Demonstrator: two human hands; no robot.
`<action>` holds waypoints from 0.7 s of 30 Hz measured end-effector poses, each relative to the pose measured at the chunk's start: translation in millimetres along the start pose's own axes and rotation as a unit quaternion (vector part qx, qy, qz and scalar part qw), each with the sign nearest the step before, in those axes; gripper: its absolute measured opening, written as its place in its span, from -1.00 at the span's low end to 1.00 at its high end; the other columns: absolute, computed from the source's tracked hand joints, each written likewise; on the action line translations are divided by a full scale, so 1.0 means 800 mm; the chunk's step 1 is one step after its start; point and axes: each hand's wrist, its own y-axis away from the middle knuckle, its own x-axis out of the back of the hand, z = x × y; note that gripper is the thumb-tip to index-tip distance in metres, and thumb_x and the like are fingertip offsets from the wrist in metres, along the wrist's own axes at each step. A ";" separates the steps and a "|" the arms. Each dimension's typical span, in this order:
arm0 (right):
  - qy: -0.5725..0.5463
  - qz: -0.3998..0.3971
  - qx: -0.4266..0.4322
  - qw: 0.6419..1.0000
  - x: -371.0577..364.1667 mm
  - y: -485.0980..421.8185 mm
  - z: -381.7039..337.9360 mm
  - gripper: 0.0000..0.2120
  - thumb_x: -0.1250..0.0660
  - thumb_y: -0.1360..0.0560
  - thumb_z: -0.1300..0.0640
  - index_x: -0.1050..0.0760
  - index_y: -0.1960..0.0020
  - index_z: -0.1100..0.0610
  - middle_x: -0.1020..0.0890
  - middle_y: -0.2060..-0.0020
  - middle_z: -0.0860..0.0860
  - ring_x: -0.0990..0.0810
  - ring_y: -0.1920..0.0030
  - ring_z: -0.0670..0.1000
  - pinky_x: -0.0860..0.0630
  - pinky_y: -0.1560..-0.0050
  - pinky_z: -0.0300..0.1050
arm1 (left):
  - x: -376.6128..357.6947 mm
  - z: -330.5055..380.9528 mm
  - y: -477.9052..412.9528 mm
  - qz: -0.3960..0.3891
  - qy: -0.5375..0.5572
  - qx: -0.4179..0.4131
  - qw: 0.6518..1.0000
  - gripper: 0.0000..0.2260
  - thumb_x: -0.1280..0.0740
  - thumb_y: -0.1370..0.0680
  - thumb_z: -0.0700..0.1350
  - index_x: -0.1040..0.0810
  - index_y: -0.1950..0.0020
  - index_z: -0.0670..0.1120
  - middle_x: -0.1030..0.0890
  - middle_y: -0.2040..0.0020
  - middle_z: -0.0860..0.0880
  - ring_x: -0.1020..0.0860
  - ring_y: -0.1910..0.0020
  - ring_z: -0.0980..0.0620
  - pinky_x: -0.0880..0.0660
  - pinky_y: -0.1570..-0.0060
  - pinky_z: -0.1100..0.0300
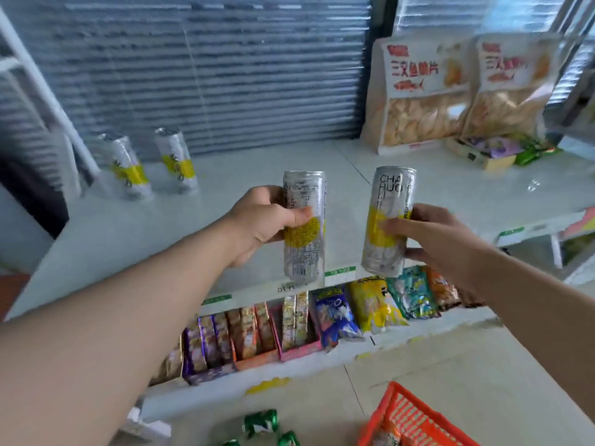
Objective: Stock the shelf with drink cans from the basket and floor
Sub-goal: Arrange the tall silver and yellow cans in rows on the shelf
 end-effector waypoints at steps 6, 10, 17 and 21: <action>0.017 -0.027 0.028 0.999 -0.097 -0.033 -0.016 -0.73 -0.53 -0.34 0.23 -0.63 -0.02 0.16 -0.70 0.02 0.20 -0.67 -0.05 0.23 -0.56 -0.20 0.18 | 0.112 0.001 0.002 0.066 -0.107 0.000 0.992 -0.67 -0.45 -0.45 -0.26 -0.53 -0.19 -0.15 -0.63 -0.13 -0.03 -0.57 -0.15 0.02 -0.41 -0.27 0.13; 0.022 -0.042 0.037 0.998 -0.153 -0.051 -0.015 -0.70 -0.51 -0.34 0.32 -0.59 -0.05 0.17 -0.70 0.05 0.13 -0.68 0.02 0.09 -0.60 0.03 -0.14 | 0.163 -0.013 0.003 0.099 -0.159 0.013 0.982 -0.64 -0.46 -0.43 -0.30 -0.51 -0.18 -0.08 -0.62 -0.09 -0.01 -0.56 -0.11 0.03 -0.44 -0.13 0.19; 0.074 -0.087 0.063 0.991 -0.221 -0.083 -0.004 -0.58 -0.53 -0.29 0.38 -0.56 -0.10 0.16 -0.68 0.01 0.05 -0.64 -0.03 0.04 -0.55 0.01 -0.13 | 0.221 -0.049 -0.005 0.089 -0.164 0.043 0.981 -0.54 -0.43 -0.43 -0.35 -0.42 -0.21 0.03 -0.56 -0.19 0.05 -0.56 -0.15 0.06 -0.45 -0.23 0.10; 0.092 -0.097 0.067 0.989 -0.229 -0.089 0.003 -0.53 -0.55 -0.27 0.36 -0.55 -0.12 0.11 -0.68 -0.01 0.03 -0.63 -0.08 0.03 -0.56 -0.14 0.00 | 0.238 -0.052 -0.008 0.056 -0.169 0.034 0.983 -0.48 -0.41 -0.43 -0.41 -0.41 -0.27 0.03 -0.59 -0.12 0.09 -0.56 -0.10 0.13 -0.45 -0.15 0.24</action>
